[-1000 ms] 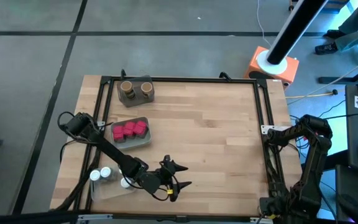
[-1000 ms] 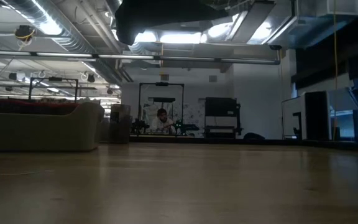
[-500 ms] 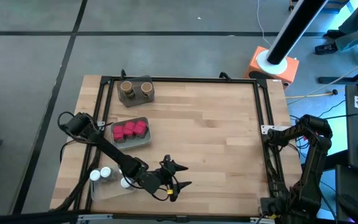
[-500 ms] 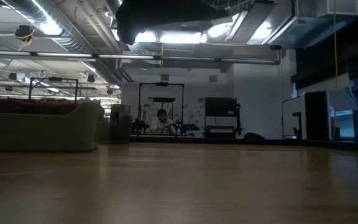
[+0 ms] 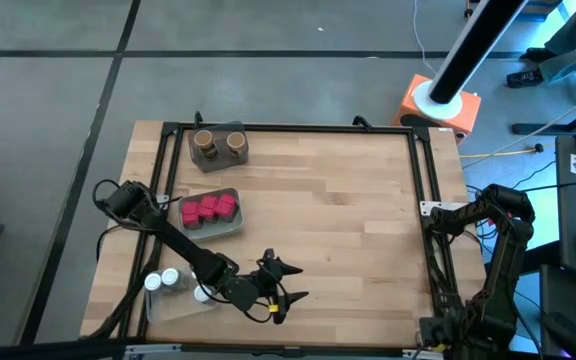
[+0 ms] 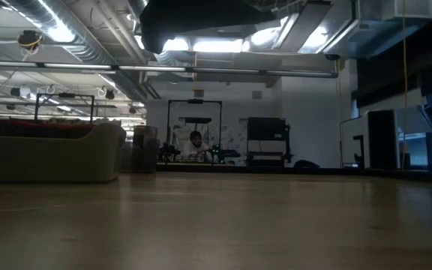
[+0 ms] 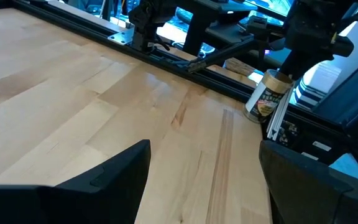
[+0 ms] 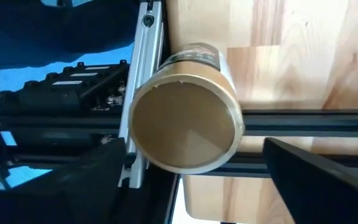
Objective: Sort spices by type
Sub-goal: Put the gold seasoning bottle into the black transparent bin
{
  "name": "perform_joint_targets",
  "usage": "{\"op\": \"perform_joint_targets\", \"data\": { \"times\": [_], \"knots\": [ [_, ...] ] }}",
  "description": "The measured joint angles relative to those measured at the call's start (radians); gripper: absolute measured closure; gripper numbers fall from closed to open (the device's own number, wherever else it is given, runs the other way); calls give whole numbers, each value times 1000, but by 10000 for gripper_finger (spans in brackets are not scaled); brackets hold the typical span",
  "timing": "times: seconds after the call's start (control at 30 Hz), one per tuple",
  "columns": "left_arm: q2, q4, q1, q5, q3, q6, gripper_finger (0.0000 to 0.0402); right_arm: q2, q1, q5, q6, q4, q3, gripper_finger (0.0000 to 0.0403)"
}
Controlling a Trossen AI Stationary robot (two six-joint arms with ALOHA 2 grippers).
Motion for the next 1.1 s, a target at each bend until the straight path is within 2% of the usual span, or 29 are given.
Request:
{"op": "perform_joint_targets", "data": {
  "times": [0.1, 0.3, 0.43, 0.67, 0.83, 1.1],
  "knots": [
    [0, 0, 0, 0, 0, 0, 112, 0, 0, -8, 13, 21, 0, 7],
    [0, 0, 0, 0, 0, 0, 111, 0, 0, -29, 49, 56, 0, 23],
    [0, 0, 1, 0, 0, -5, 111, 0, 11, 40, 52, 59, 0, 28],
    [0, 0, 1, 0, 0, -18, 111, 18, 21, 75, 51, 71, -1, 29],
    [0, -1, 1, 0, 0, -18, 111, 32, 20, 149, 50, 95, -1, 29],
    [0, -1, 1, 0, 0, -18, 112, 69, 20, 164, 43, 90, -1, 29]
  ]
}}
